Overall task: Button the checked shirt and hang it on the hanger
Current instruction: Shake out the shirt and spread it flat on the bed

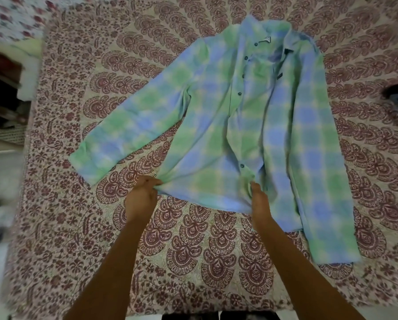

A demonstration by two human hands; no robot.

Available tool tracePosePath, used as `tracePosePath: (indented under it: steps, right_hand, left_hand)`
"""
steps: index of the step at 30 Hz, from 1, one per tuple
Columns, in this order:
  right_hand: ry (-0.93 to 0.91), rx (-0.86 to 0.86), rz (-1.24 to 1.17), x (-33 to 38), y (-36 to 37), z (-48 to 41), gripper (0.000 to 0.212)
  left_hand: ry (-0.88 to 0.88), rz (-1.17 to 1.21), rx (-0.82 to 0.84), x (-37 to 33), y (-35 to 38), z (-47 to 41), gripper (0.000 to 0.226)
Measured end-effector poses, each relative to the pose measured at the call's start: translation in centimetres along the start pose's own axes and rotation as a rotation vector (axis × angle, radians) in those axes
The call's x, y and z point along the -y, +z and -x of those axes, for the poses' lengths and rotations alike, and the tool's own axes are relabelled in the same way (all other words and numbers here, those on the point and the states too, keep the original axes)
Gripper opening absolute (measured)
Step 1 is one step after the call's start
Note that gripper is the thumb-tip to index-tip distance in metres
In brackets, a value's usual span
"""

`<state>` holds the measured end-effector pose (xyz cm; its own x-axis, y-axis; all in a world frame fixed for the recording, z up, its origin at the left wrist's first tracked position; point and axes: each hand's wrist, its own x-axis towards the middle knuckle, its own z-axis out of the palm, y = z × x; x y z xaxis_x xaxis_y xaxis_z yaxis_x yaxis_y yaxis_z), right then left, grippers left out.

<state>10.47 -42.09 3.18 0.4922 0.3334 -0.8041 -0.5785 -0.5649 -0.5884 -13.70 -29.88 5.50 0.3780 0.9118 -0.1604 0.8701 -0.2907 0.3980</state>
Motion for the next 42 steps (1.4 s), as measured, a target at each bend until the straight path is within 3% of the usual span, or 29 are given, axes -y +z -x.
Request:
tracePosePath:
  steps: [3,6,9,14,16,20,22,25,28,30,32,33,35,42]
  right_hand:
    - [-0.078,0.164,-0.070,1.3,-0.2,1.0,0.023]
    - [-0.131,0.069,-0.245,1.0,-0.8,0.8,0.011]
    - [-0.157,-0.106,0.031,-1.6,-1.2,0.1,0.024]
    - [-0.055,-0.146,0.560,-4.6,-2.0,-0.2,0.039]
    - [-0.131,-0.173,0.613,-4.3,-2.0,0.0,0.040]
    - [-0.202,-0.111,0.738,-3.4,-1.4,0.4,0.061]
    - [-0.232,-0.118,0.854,-3.3,-1.5,-0.5,0.052]
    - [-0.307,-0.135,0.573,-2.7,-1.6,-1.5,0.018]
    - [-0.351,-0.171,0.428,-2.3,-1.5,-2.2,0.031]
    - [-0.318,-0.154,0.523,-2.6,-1.3,-2.7,0.032]
    - [-0.238,-0.082,0.770,-3.1,-1.6,-2.5,0.013]
    - [-0.226,-0.047,0.910,-3.5,-1.8,-2.5,0.013]
    - [-0.315,-0.050,1.139,-4.3,-2.5,-2.5,0.033]
    - [-0.693,-0.148,1.455,-6.0,-3.3,-2.3,0.041]
  left_hand:
    - [0.063,-0.034,-0.012,0.3,-0.3,0.1,0.029]
    - [0.081,-0.116,0.065,0.4,-0.2,0.3,0.022]
    - [-0.029,-0.224,0.219,-0.1,0.4,0.1,0.022]
    - [-0.205,-0.266,0.317,-0.3,1.5,-0.1,0.025]
    - [-0.239,-0.182,0.305,0.2,1.9,-0.1,0.026]
    - [-0.253,-0.123,0.310,0.1,2.2,0.0,0.028]
    - [-0.233,-0.109,0.308,0.2,2.1,0.1,0.029]
    - [-0.242,-0.105,0.282,0.7,1.9,0.4,0.028]
    - [-0.302,-0.102,0.269,0.3,2.1,0.1,0.029]
    - [-0.374,-0.104,0.306,0.1,2.7,-0.2,0.031]
    - [-0.401,-0.120,0.364,0.2,3.5,-0.3,0.035]
    - [-0.407,-0.103,0.372,0.4,3.8,-0.2,0.037]
    - [-0.413,-0.069,0.337,0.6,4.3,0.0,0.037]
    - [-0.533,0.117,0.168,0.1,5.8,-0.9,0.027]
